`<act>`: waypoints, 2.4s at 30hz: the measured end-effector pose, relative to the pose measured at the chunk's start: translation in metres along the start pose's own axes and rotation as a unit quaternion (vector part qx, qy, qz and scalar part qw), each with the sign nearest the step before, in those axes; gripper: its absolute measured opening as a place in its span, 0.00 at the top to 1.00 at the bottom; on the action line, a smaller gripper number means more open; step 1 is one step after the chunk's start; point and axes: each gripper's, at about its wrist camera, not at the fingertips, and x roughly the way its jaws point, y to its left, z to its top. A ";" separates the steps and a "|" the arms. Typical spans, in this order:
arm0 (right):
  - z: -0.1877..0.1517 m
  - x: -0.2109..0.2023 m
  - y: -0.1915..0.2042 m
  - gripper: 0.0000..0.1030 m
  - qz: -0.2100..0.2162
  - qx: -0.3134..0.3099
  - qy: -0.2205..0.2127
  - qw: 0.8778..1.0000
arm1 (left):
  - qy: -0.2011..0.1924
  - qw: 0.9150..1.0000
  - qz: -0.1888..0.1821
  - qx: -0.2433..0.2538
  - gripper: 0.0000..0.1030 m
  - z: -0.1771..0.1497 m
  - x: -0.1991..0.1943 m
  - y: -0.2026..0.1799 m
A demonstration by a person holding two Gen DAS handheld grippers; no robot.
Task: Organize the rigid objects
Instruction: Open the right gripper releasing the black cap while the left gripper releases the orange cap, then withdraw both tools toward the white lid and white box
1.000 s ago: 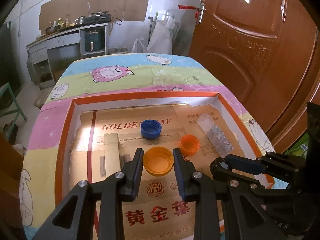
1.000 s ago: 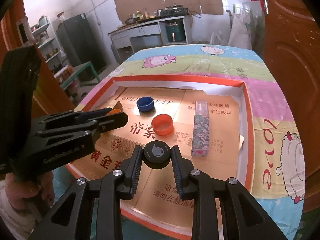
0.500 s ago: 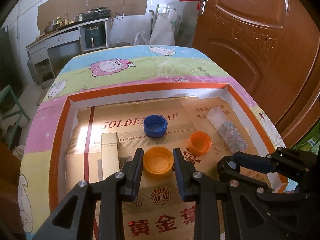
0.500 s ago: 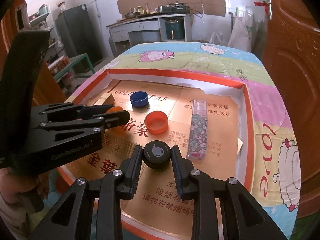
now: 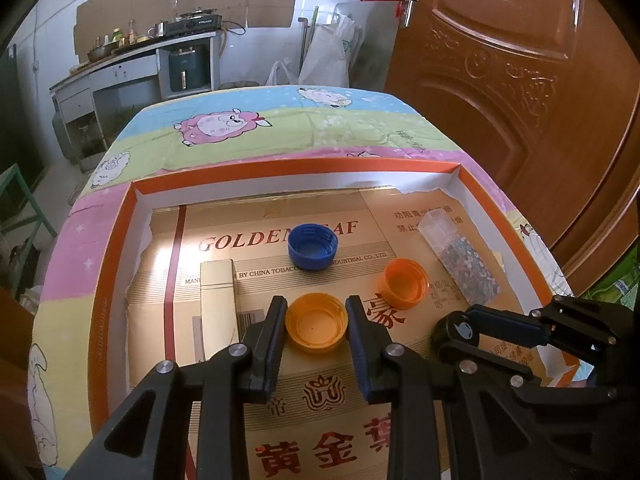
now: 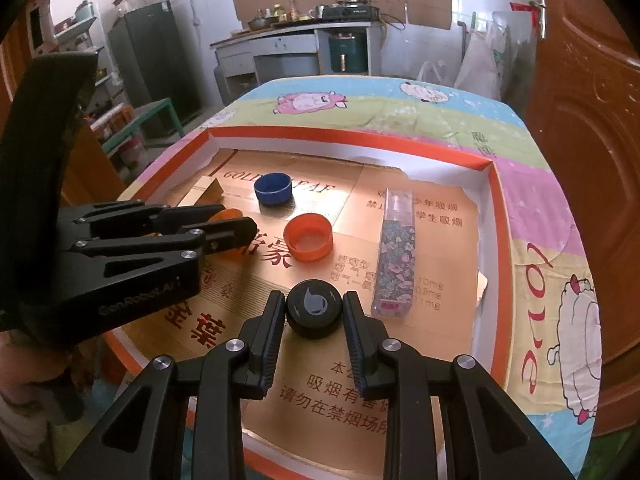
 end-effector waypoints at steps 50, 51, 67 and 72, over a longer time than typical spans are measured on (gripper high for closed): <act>-0.029 -0.107 0.030 0.53 -0.018 0.005 -0.065 0.998 | -0.076 0.997 -0.015 -0.018 0.63 -0.032 -0.123 -0.015; -0.032 -0.111 0.031 0.53 -0.020 0.006 -0.066 0.998 | -0.077 0.997 -0.015 -0.018 0.63 -0.034 -0.126 -0.015; -0.075 -0.151 0.050 0.53 -0.038 0.011 -0.070 0.997 | -0.079 0.996 -0.010 -0.041 0.63 -0.086 -0.169 -0.008; -0.090 -0.156 0.055 0.53 -0.040 0.011 -0.066 0.997 | -0.076 0.996 -0.009 -0.045 0.63 -0.103 -0.176 -0.007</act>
